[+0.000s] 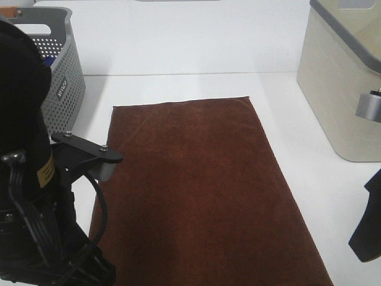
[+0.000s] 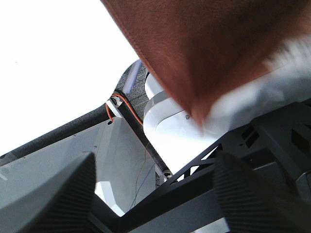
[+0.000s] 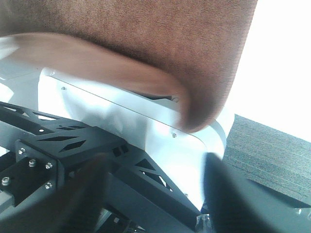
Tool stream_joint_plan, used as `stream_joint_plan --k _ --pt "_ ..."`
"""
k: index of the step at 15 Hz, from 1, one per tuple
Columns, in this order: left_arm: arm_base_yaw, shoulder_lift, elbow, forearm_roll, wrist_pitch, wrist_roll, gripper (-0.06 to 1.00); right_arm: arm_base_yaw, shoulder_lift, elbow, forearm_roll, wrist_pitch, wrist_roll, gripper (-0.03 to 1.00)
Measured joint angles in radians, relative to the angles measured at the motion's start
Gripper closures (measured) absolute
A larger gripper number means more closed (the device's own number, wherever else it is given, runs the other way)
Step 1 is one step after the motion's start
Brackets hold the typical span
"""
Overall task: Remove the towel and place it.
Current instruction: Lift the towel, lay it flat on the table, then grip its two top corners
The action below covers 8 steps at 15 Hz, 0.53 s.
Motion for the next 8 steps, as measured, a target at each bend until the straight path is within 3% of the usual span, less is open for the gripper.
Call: stream_joint_plan --k 2,5,8 --pt "0.000 0.000 0.000 0.000 -0.004 0.003 0.23 0.000 -0.002 0.000 -0.005 0.000 0.001 0.27" --pt "0.000 0.000 0.000 0.000 -0.040 0.005 0.22 0.000 -0.003 0.000 -0.005 -0.012 0.002 0.23" --pt "0.000 0.000 0.000 0.000 -0.147 0.005 0.21 0.000 -0.003 0.000 0.008 -0.101 0.004 0.23"
